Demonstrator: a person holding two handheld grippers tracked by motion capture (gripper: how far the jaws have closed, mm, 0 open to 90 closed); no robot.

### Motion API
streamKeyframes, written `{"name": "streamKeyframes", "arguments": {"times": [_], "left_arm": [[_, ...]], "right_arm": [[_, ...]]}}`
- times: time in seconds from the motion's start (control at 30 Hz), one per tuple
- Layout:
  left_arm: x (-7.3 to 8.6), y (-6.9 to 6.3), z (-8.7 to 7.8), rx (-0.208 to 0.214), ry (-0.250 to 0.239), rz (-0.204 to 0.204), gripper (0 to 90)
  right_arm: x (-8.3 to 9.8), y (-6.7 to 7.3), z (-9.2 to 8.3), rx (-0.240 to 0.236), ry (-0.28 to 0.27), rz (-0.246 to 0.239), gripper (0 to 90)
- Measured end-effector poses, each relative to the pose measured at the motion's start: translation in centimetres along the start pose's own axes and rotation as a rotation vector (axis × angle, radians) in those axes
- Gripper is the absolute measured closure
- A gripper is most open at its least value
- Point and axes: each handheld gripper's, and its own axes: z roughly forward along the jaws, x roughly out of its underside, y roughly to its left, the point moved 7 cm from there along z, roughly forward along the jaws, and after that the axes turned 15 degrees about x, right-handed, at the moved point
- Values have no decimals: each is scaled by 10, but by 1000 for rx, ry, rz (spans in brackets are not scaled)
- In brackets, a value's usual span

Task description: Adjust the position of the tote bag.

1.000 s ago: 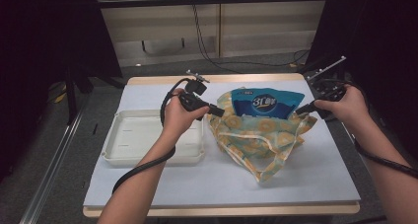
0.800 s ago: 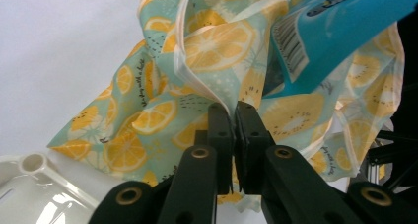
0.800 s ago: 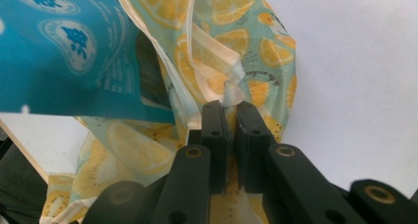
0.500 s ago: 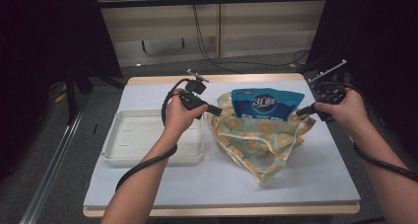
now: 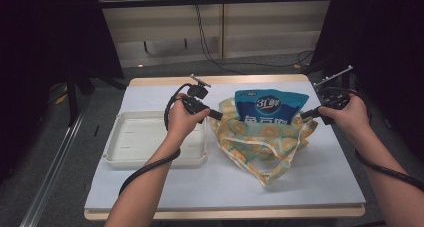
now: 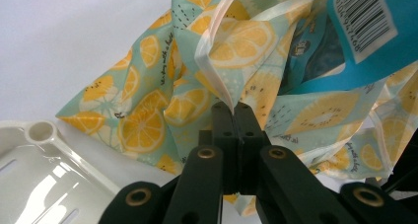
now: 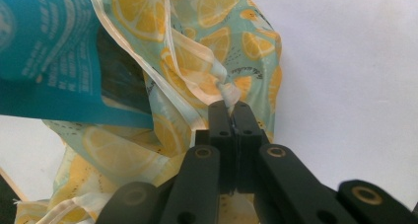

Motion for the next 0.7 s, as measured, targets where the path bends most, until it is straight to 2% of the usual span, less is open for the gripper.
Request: {"name": "streamKeyframes", "arguments": {"times": [0.07,0.1,0.13,0.17,0.23,0.53,0.7], "left_arm": [[0,-2,4,3,-40,-35,900],[0,-1,4,8,-31,-29,900],[2,1,3,-2,-3,-12,900],[2,0,5,2,-13,-15,900],[5,2,3,-3,22,-2,900],[9,6,8,-15,37,0,900],[12,8,11,-21,39,-12,900]], "right_arm": [[1,0,2,-4,-1,1,899],[2,-1,3,-1,2,4,899],[2,-1,4,-3,-6,1,900],[3,-2,4,0,0,4,900],[4,-2,6,-3,-7,10,900],[8,-2,13,0,-4,4,900],[11,-1,17,-6,2,5,900]]}}
